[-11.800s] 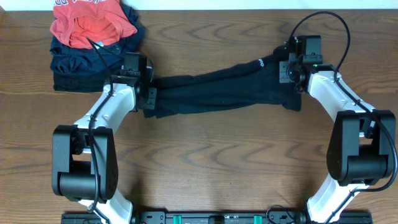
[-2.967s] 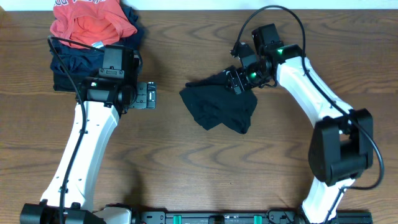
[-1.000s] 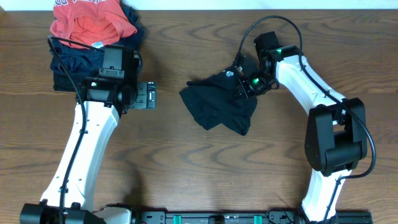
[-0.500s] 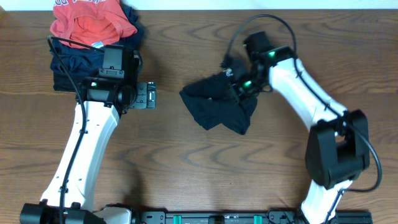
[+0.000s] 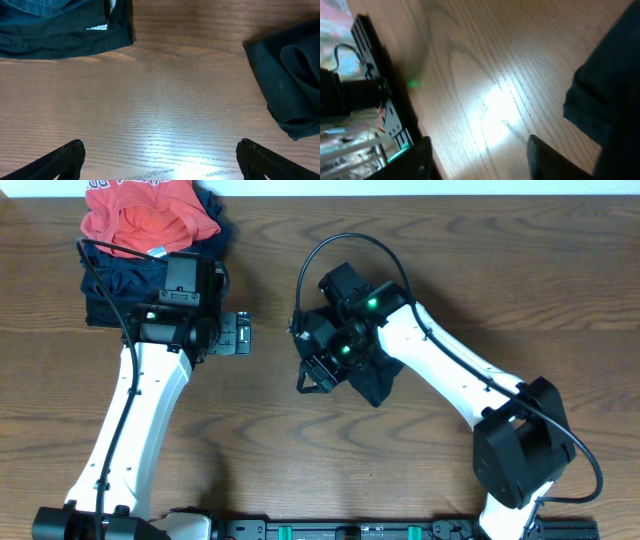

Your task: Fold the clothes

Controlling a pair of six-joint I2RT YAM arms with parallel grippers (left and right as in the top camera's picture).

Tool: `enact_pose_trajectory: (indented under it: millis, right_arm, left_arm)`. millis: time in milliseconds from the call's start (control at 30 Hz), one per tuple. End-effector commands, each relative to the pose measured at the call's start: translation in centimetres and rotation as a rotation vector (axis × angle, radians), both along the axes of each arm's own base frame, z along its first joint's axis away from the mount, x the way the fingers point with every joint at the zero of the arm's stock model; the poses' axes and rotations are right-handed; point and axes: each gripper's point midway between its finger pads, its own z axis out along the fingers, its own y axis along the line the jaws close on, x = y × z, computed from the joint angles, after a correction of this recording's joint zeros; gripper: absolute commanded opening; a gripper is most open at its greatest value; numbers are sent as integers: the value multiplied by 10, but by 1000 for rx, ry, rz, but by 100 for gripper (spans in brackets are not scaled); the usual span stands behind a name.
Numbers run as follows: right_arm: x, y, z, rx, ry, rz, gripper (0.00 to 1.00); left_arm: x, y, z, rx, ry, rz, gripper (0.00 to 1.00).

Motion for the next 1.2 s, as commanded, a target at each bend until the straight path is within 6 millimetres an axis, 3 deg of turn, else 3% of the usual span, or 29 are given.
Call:
enact_pose_trajectory:
  millis: [0, 200, 300, 467, 633, 733, 833, 967, 1167]
  right_arm:
    - [20, -12, 18, 37, -37, -54, 62]
    - [76, -56, 61, 96, -155, -210, 63]
    - [92, -80, 63, 74, -182, -274, 63]
    - [69, -87, 33, 12, -63, -270, 59]
    - [28, -72, -9, -45, 19, -193, 38]
    - [18, -71, -39, -130, 2, -206, 24]
    - [14, -69, -63, -185, -60, -195, 22]
    - [19, -63, -72, -191, -124, -194, 22]
    - [34, -41, -60, -74, -184, -183, 34]
  left_arm:
    - [-2, 5, -3, 10, 8, 23, 98]
    - [-3, -6, -4, -53, 15, 5, 98]
    - [-3, -7, -4, -59, 15, 2, 98]
    - [-2, -7, -3, -59, 12, 4, 98]
    - [5, 3, -1, -67, -15, 44, 98]
    - [6, 10, 0, -73, -21, 75, 98]
    - [6, 12, 0, -72, -21, 79, 98]
    - [6, 12, 0, -72, -19, 79, 98]
    - [6, 11, 0, -80, -20, 88, 98]
